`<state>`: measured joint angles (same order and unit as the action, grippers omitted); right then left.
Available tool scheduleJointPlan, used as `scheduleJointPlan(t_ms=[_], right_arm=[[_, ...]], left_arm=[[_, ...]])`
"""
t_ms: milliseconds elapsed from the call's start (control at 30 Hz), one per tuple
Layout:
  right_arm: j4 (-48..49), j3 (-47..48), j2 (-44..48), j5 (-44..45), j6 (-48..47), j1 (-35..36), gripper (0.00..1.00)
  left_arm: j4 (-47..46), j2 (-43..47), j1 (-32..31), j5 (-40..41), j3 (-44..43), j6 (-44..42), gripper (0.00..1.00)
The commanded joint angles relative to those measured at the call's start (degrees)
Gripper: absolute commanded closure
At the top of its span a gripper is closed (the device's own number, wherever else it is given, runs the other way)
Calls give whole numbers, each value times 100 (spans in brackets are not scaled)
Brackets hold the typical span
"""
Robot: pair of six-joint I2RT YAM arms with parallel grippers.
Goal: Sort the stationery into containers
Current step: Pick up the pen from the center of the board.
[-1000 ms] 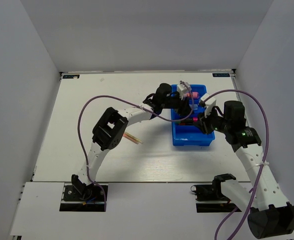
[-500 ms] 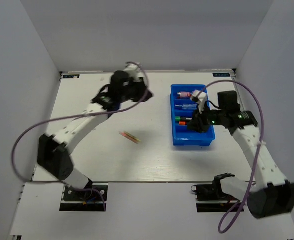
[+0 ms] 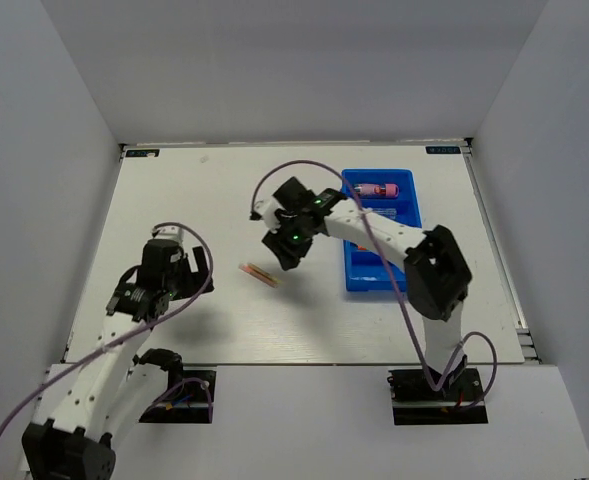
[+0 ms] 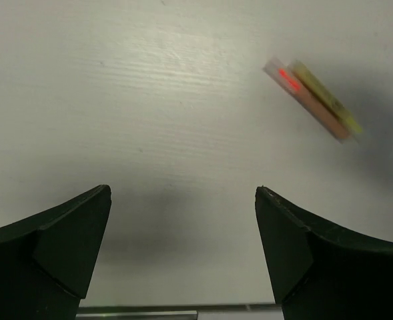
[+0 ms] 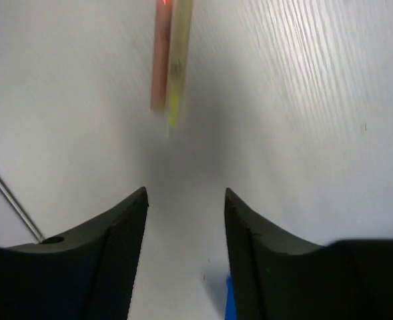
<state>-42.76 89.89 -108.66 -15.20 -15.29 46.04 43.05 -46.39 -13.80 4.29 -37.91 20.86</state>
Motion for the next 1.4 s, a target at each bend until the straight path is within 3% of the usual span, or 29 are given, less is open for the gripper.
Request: scheduleJointPlan(t_ms=[0,33,133,267,533,1367], right_arm=[[128,704,-505,825,482,406,51],[154,1176,-611,869,553,449,60],[-133,1994,-1270,1028,676,642,68],[-127,2305,-1824,1080,668,818,70],[181,2332,-2150,1415,668,924,70],[155,2217,-2458,1292,773,1003,63]], left_arm=[[28,839,123,1052,134,57,0],[28,938,306,1134,178,128,0],[-25,1377,650,1100,442,330,0],[-7,1493,818,942,486,392,0],[28,1343,835,766,442,375,0],[2,1413,827,634,425,340,0]])
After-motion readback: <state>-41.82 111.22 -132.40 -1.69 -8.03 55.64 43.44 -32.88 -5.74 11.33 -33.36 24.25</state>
